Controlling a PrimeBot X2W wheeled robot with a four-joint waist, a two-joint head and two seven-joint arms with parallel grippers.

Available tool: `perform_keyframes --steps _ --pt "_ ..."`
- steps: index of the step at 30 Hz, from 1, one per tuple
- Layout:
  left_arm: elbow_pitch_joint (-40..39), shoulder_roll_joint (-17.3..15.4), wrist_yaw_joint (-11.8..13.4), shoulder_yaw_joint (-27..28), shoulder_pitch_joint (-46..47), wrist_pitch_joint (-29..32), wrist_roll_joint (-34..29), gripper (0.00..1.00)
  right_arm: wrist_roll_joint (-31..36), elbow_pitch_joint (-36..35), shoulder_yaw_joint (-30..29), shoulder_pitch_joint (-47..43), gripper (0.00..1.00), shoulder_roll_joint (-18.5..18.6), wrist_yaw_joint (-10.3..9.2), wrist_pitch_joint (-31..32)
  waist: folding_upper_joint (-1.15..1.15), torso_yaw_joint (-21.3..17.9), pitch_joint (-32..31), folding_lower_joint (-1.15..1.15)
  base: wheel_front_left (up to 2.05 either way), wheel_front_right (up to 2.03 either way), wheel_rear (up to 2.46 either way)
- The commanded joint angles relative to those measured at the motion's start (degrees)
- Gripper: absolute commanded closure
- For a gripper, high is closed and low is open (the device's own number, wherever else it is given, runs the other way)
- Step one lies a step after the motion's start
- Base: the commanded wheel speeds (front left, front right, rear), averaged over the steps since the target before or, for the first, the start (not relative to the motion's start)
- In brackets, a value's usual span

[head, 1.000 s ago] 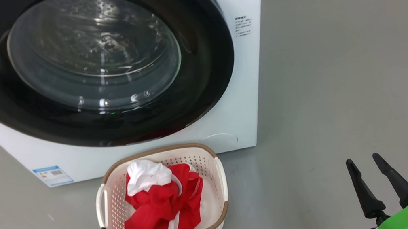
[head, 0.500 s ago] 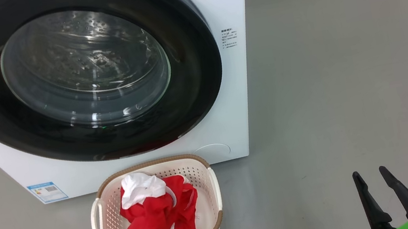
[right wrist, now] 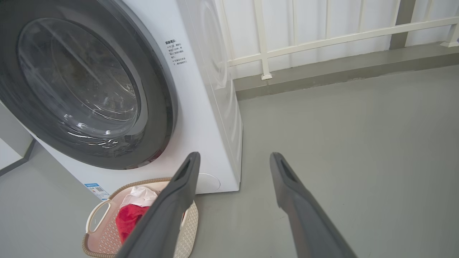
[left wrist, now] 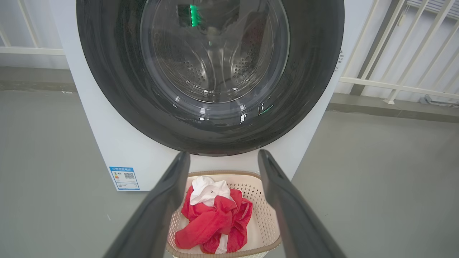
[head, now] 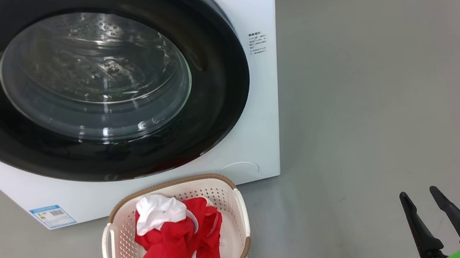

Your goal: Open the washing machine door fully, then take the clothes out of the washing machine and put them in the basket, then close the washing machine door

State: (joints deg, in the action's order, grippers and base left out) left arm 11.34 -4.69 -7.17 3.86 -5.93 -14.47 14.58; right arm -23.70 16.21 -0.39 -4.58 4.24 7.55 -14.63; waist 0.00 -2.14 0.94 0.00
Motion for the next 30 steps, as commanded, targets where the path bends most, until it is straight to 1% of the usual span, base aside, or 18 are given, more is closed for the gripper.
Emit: perform_keyframes --steps 1,11,12,18,21,25,30 --pt "-1.5 -0.6 -0.3 1.8 1.4 -0.5 -0.4 0.00 0.1 -1.6 1.1 0.5 0.00 0.7 -0.06 -0.4 0.00 0.1 0.1 0.00 0.00 0.00 0.00" --pt "-1.9 -0.5 -0.3 2.2 1.5 -0.5 -0.1 0.00 0.0 -1.5 1.2 0.6 0.00 0.5 -0.06 -0.4 0.00 0.2 0.1 0.00 0.00 0.00 0.00" --pt "-0.3 0.0 0.0 0.1 0.0 0.0 0.0 1.00 0.0 0.0 -0.1 0.0 1.00 -0.2 0.00 0.0 0.00 0.2 0.1 0.00 0.00 0.00 0.00" --pt "3.6 1.6 0.1 -0.5 -0.1 0.4 0.1 1.00 -0.1 4.0 0.3 -0.7 1.00 -1.5 0.00 0.0 0.00 0.2 0.1 0.00 0.00 0.00 0.00" --pt "3.9 1.7 0.1 -0.4 0.2 0.9 1.8 1.00 -1.5 4.0 0.2 -0.6 1.00 -1.5 0.00 0.5 0.00 0.3 0.1 0.01 0.00 0.00 0.00" --pt "3.7 1.7 0.1 -0.3 0.5 1.5 4.2 1.00 -3.8 3.8 0.0 -0.3 1.00 -1.5 0.00 1.1 0.00 0.3 0.0 0.13 0.00 0.00 0.00" --pt "3.7 1.7 0.0 -0.2 1.0 2.3 7.3 1.00 -6.5 3.5 -0.2 0.2 1.00 -1.4 -0.01 1.9 0.00 0.4 0.0 0.01 0.00 0.00 0.00"
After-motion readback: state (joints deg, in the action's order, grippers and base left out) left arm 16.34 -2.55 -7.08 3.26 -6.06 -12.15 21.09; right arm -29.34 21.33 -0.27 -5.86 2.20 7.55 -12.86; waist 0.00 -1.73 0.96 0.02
